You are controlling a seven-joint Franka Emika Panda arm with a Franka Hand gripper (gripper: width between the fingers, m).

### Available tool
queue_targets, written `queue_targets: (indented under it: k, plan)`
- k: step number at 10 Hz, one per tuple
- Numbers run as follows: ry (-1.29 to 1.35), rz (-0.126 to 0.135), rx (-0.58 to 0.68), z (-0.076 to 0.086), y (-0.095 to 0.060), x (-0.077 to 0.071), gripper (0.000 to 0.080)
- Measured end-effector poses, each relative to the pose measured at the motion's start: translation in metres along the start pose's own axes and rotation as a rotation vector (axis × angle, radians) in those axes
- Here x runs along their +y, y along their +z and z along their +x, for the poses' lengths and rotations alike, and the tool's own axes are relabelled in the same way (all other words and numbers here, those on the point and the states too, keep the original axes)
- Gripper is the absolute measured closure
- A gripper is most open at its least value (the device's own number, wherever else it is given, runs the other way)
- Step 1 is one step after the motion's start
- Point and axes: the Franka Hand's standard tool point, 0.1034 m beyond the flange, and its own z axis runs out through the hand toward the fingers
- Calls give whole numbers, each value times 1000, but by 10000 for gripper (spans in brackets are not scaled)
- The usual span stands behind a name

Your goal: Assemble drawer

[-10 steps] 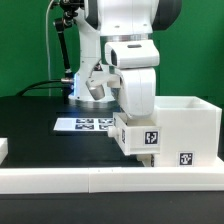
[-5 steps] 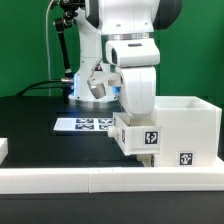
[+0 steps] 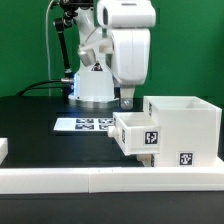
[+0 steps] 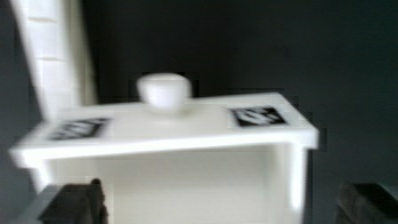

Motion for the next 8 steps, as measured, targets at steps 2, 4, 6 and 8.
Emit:
queue_targets:
  k: [2,4,6,8]
  plan:
    - [2,6,3,0,4,-2,151]
    - [-41,15,123,-20,18,-7,151]
    - [-69,19,187,-30,32,-5,151]
    - [-49,27,246,-36,46,-6,151]
